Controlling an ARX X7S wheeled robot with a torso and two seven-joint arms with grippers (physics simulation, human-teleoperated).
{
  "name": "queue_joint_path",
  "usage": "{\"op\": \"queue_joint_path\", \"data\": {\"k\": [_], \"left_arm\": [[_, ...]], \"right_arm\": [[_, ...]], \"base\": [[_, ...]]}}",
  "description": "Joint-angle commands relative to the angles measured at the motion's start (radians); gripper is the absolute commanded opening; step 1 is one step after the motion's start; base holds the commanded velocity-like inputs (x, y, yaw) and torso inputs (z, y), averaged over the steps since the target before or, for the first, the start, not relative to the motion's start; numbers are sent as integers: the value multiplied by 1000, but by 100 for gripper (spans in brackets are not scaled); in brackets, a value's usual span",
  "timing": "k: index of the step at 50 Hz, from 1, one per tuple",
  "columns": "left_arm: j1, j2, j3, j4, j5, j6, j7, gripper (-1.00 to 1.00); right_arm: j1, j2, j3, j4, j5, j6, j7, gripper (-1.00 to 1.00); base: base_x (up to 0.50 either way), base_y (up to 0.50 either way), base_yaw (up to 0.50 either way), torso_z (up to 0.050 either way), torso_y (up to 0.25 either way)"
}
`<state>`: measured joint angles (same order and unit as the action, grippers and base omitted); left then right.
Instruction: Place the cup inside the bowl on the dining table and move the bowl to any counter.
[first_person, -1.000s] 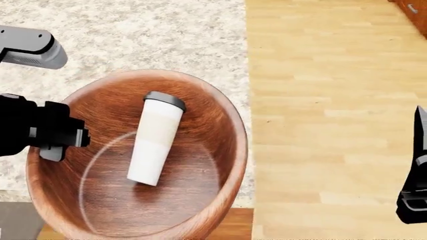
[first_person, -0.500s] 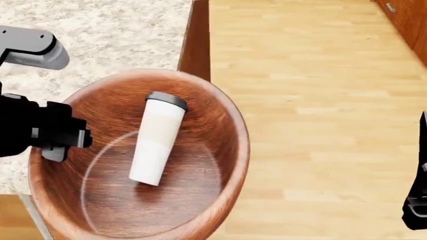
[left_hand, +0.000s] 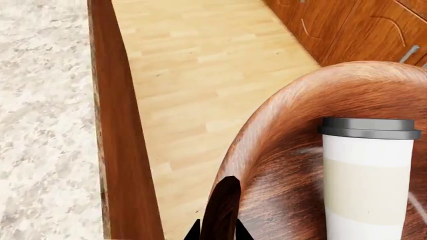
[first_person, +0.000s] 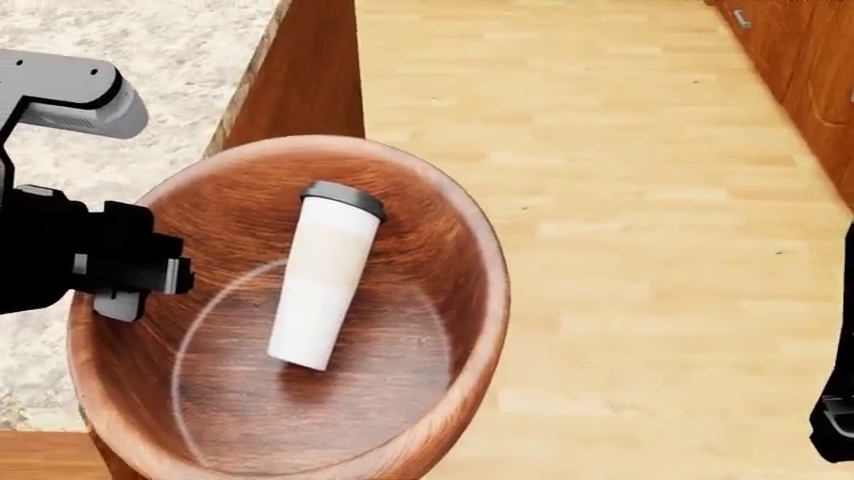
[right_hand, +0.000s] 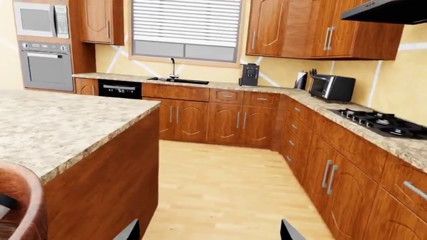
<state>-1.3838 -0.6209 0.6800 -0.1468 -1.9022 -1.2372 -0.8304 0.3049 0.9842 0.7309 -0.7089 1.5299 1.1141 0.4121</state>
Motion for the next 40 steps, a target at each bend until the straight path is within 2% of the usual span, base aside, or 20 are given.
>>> {"op": "queue_joint_path", "data": {"k": [1, 26, 40], "left_arm": [[-5, 5, -1, -18, 25, 25, 27, -100], [-25, -5, 7, -16, 17, 23, 24, -100], [-23, -8, 13, -12, 24, 28, 32, -100]], "right_arm": [[-26, -15, 29, -14, -16, 5, -17, 100], [-27, -13, 29, -21, -32, -14, -39, 100], [-44, -16, 34, -27, -65, -17, -63, 100]], "base": [[340, -457, 0, 0, 0], [341, -452, 0, 0, 2], [497, -157, 0, 0, 1]]}}
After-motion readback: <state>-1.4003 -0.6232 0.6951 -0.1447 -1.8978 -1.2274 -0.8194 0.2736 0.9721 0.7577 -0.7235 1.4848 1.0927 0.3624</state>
